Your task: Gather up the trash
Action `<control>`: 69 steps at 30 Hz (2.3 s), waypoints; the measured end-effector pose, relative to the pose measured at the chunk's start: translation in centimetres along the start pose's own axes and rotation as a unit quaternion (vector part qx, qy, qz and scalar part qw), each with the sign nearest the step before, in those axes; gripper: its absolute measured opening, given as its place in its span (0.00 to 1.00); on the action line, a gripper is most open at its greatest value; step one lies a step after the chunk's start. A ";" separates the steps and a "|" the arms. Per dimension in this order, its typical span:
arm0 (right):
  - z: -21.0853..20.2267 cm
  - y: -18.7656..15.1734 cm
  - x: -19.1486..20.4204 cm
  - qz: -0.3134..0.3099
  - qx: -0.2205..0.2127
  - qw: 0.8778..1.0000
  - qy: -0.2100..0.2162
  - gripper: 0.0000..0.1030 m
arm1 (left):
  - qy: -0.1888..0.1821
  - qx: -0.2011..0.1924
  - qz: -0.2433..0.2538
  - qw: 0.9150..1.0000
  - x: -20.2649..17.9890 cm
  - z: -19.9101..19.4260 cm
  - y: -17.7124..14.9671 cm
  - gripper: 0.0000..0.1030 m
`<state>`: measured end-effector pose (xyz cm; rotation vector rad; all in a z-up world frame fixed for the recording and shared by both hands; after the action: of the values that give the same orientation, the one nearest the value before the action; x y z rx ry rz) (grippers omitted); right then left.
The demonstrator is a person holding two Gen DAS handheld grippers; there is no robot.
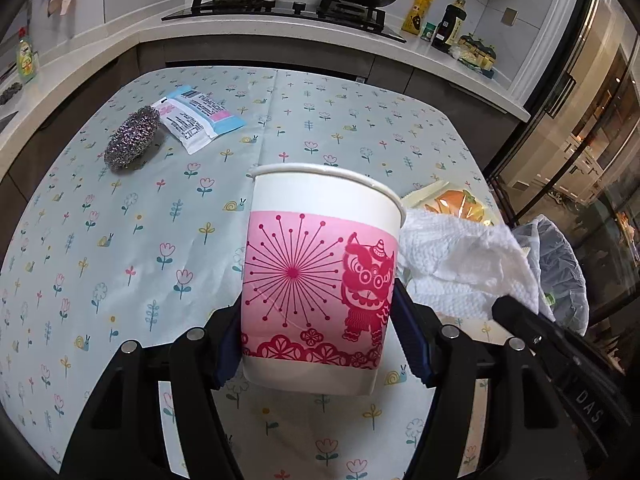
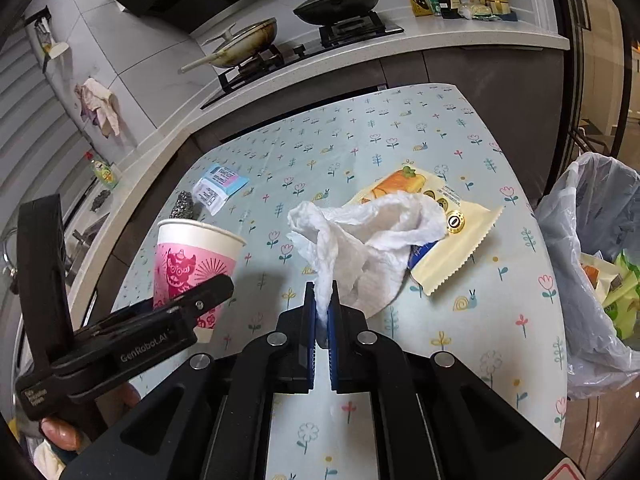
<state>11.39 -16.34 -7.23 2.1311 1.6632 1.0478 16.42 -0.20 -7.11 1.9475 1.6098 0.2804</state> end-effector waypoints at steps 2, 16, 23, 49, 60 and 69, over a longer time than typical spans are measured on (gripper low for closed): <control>-0.2 -1.5 -0.2 0.003 0.010 1.000 -0.001 0.05 | -0.007 -0.002 0.000 1.000 -0.3 -0.6 0.0 0.60; -2.1 -8.7 -3.8 0.036 0.056 0.997 -0.029 0.05 | -0.033 0.034 0.047 0.998 -5.1 1.1 -1.8 0.60; -1.8 -7.3 -4.2 0.040 0.035 0.998 -0.039 0.47 | 0.029 0.040 0.005 0.999 0.5 2.7 -1.6 0.61; -0.8 -8.4 -6.0 0.054 0.059 0.996 -0.035 0.04 | -0.027 0.091 0.067 0.993 -9.7 7.0 -2.5 0.50; -2.4 -9.4 -5.1 0.043 0.061 0.997 -0.012 0.04 | -0.038 0.091 0.052 0.994 -8.3 5.5 -1.8 0.08; -4.9 -9.3 -3.2 0.021 0.035 0.999 0.000 0.03 | -0.031 0.055 0.015 0.998 -5.9 1.8 0.0 0.08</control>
<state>0.96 -17.42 -10.39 2.2194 1.6841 1.0160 15.89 -6.33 -7.35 2.0433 1.5873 0.1430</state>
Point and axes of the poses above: each gripper's, at about its wrist camera, not at the fingertips, and z roughly the way its jaws point, x to its left, y to its top, the point moved 3 cm from there along z, roughly the way its jaws point, and after that the axes turned 1 degree about y, right-handed, at the moved point
